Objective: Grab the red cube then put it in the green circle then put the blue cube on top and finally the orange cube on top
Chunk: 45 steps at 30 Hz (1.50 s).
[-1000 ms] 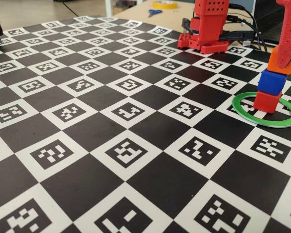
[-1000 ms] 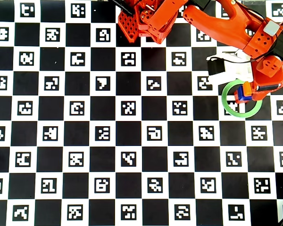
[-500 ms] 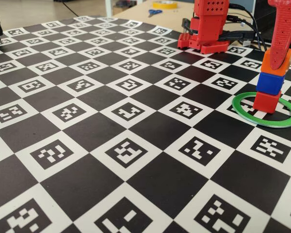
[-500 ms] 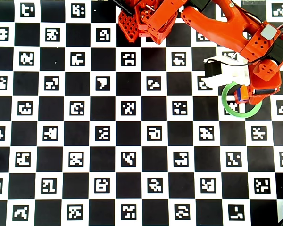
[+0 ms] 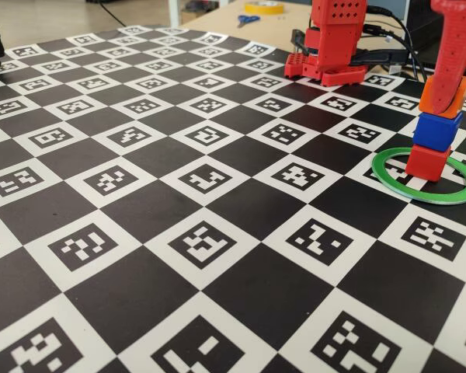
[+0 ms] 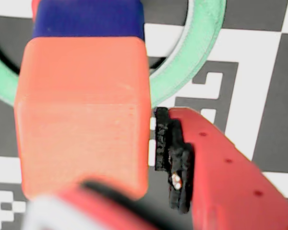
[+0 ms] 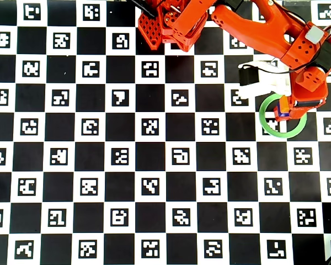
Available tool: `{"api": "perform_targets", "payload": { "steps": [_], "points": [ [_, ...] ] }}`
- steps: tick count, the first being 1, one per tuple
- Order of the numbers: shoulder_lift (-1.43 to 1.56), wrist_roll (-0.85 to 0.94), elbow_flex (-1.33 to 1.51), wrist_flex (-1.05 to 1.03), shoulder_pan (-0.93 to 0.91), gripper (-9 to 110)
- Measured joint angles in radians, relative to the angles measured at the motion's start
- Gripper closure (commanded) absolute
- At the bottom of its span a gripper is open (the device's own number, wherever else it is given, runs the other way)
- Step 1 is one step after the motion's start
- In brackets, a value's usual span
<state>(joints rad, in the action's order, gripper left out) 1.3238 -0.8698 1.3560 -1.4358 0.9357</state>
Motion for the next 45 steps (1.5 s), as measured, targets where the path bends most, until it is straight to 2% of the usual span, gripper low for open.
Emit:
{"api": "perform_targets", "payload": {
  "steps": [2,6,18,29,40,45],
  "points": [
    [0.000,-0.009,0.000,0.000,0.006,51],
    [0.000,-0.032,0.009,0.000,0.015,46],
    [0.051,-0.017,0.009,-0.003,0.017,48],
    [0.255,0.052,0.034,-0.104,-0.009,61],
    [0.535,0.239,0.207,-0.140,-0.172,94],
    [0.630,0.374,0.245,-0.166,-0.299,99]
  ]
}}
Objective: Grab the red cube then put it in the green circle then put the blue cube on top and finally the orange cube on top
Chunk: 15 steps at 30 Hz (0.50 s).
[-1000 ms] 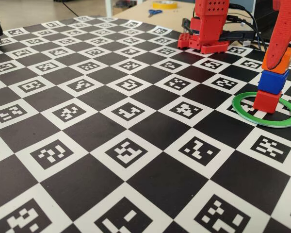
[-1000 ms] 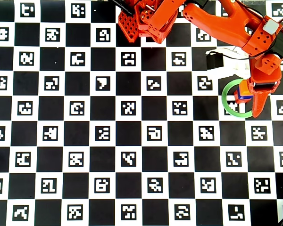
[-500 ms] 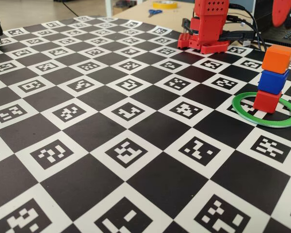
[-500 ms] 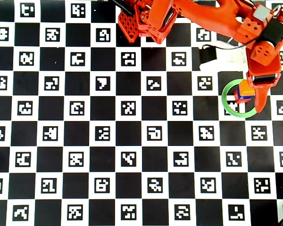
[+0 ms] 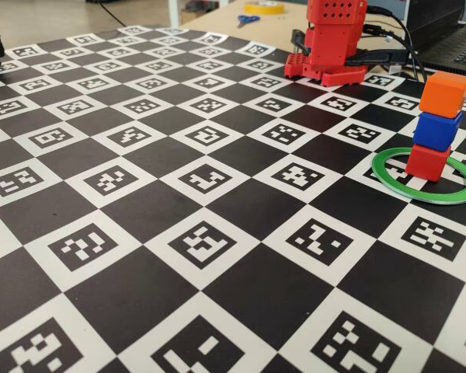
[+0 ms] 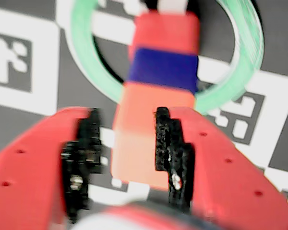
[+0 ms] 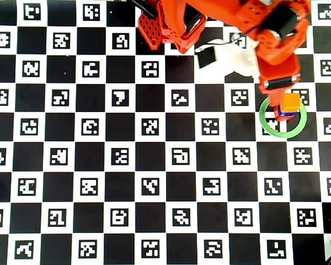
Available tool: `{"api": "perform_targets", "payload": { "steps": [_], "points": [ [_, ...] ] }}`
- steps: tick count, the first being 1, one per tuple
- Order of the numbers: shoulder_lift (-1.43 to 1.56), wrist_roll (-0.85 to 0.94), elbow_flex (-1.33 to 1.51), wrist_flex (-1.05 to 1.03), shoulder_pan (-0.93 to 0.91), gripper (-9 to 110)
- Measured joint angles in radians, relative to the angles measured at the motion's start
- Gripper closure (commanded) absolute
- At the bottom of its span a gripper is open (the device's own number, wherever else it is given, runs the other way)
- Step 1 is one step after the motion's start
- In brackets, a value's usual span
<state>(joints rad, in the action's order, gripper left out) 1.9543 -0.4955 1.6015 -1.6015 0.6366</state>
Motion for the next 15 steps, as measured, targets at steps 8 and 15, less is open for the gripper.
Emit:
{"api": "perform_targets", "payload": {
  "steps": [8,15],
  "points": [
    [0.173,0.259,0.107,-0.006,-0.206,107],
    [0.368,0.512,0.334,0.110,-0.403,107]
  ]
}}
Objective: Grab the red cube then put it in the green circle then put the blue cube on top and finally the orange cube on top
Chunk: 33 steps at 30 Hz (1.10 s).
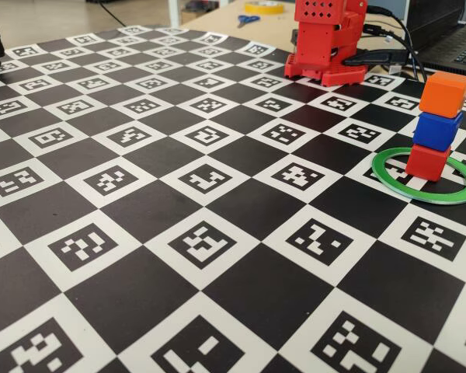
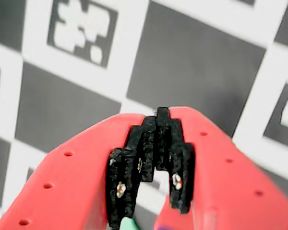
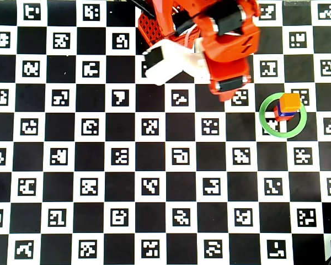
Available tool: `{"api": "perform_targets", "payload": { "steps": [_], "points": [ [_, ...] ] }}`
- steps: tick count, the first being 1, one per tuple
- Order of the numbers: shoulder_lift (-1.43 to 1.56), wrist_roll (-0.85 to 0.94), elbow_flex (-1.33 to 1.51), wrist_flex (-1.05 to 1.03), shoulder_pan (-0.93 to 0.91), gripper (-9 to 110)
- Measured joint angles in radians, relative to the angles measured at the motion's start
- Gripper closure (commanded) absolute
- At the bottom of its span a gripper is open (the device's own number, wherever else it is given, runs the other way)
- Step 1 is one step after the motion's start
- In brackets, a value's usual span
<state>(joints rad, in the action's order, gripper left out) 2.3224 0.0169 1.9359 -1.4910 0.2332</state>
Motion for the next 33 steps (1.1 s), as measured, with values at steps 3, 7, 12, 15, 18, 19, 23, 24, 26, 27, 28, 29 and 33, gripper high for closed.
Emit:
{"api": "perform_targets", "payload": {
  "steps": [3,7,12,15,18,19,23,24,26,27,28,29,33],
  "points": [
    [0.104,0.164,0.101,0.061,-0.064,107],
    [0.250,0.370,0.250,0.156,-0.133,107],
    [0.465,0.489,0.480,0.318,-0.196,107],
    [0.584,0.546,0.603,0.354,-0.209,107],
    [0.695,0.643,0.704,0.382,-0.209,107],
    [0.727,0.680,0.736,0.390,-0.209,107],
    [0.827,0.844,0.864,0.419,-0.209,107],
    [0.848,0.888,0.899,0.428,-0.209,107],
    [0.899,0.986,0.969,0.445,-0.209,107],
    [0.923,1.035,1.011,0.456,-0.209,107],
    [0.945,1.069,1.042,0.463,-0.207,107],
    [0.963,1.098,1.069,0.472,-0.201,107],
    [0.986,1.224,1.169,0.512,-0.181,107]
  ]
}}
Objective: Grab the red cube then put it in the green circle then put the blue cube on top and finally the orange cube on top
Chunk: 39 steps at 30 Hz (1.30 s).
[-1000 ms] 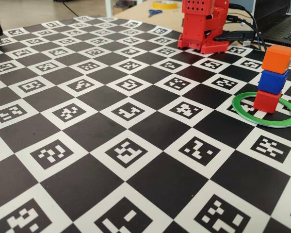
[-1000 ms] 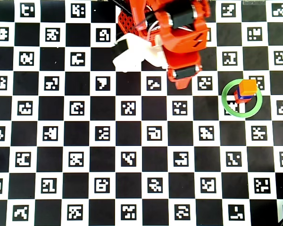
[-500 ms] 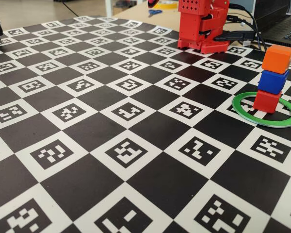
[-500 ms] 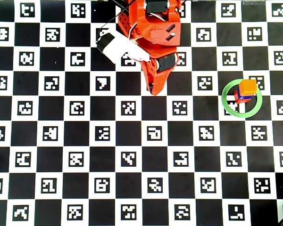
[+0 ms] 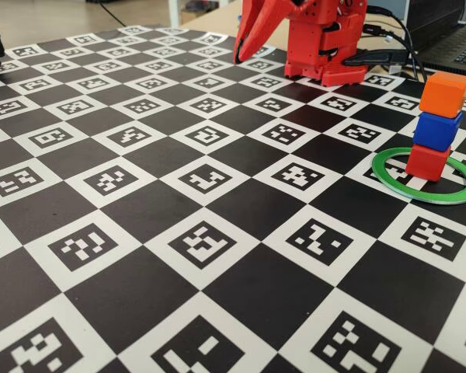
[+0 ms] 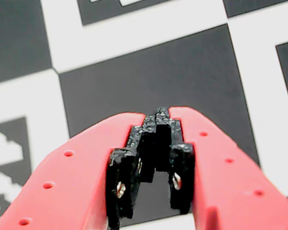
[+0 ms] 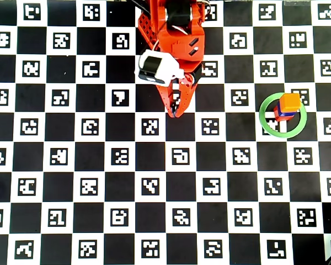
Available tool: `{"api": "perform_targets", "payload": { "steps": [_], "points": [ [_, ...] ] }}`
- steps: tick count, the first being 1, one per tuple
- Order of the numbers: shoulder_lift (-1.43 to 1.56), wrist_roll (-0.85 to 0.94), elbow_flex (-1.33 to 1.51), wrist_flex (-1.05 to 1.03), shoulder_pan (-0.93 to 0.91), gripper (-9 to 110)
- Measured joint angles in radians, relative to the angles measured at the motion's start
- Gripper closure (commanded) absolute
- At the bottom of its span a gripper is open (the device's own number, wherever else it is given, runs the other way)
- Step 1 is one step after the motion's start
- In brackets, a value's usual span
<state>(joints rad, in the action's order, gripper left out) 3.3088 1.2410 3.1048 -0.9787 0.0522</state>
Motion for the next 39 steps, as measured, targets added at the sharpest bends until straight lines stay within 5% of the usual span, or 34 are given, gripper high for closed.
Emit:
{"api": "perform_targets", "payload": {
  "steps": [13,39],
  "points": [
    [0.000,0.267,0.029,-0.252,0.043,107],
    [0.000,0.272,0.029,-0.307,0.052,107]
  ]
}}
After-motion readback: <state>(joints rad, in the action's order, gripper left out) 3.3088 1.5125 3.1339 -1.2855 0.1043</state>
